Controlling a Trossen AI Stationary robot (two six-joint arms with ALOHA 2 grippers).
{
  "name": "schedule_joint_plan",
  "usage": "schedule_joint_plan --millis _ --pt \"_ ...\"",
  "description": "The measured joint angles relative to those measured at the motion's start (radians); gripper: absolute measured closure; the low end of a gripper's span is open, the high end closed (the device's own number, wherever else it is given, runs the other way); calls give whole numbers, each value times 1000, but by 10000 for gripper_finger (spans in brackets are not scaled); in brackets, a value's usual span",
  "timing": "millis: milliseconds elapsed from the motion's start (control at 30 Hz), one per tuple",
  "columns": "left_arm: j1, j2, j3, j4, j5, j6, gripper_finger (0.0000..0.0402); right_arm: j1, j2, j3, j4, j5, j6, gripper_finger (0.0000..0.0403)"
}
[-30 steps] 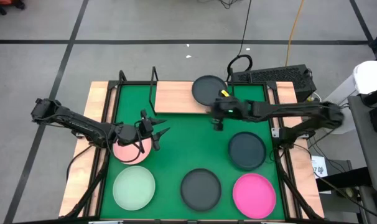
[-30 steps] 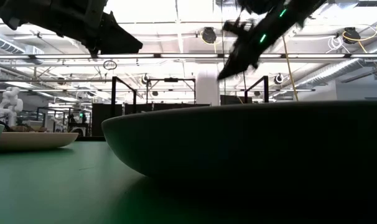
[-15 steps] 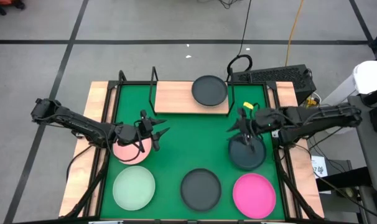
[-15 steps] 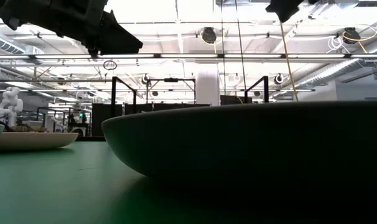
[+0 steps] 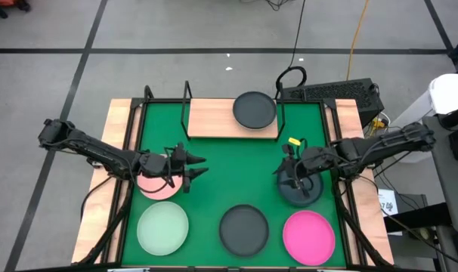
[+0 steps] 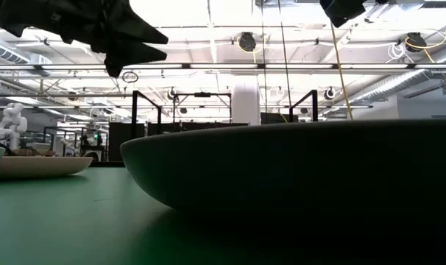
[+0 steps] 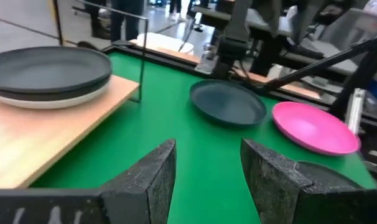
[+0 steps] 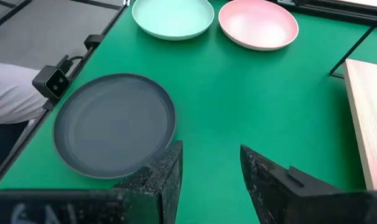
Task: Place and stack plates onto a shelf
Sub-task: Stack the orange plate on top of the black plate on the shelf
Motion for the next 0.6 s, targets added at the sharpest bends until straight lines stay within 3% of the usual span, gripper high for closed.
schedule_joint_plan --millis 133,200,267,400,500,600 --pt "-2 -5 28 -79 43 -26 218 1 7 0 5 0 -1 259" --pt "0 -14 113 -282 75 -40 218 1 7 0 -4 0 -5 259" --pt "-3 -11 246 -596 78 -95 218 1 7 0 -12 0 -5 259" --pt "-4 87 486 -1101 47 -230 218 1 7 0 -26 -3 -8 259" --pt "-7 167 574 -1296 75 -300 218 1 7 0 -25 -3 -19 259" --pt "-8 246 583 -1404 191 -380 218 1 7 -1 -18 -3 -34 259"
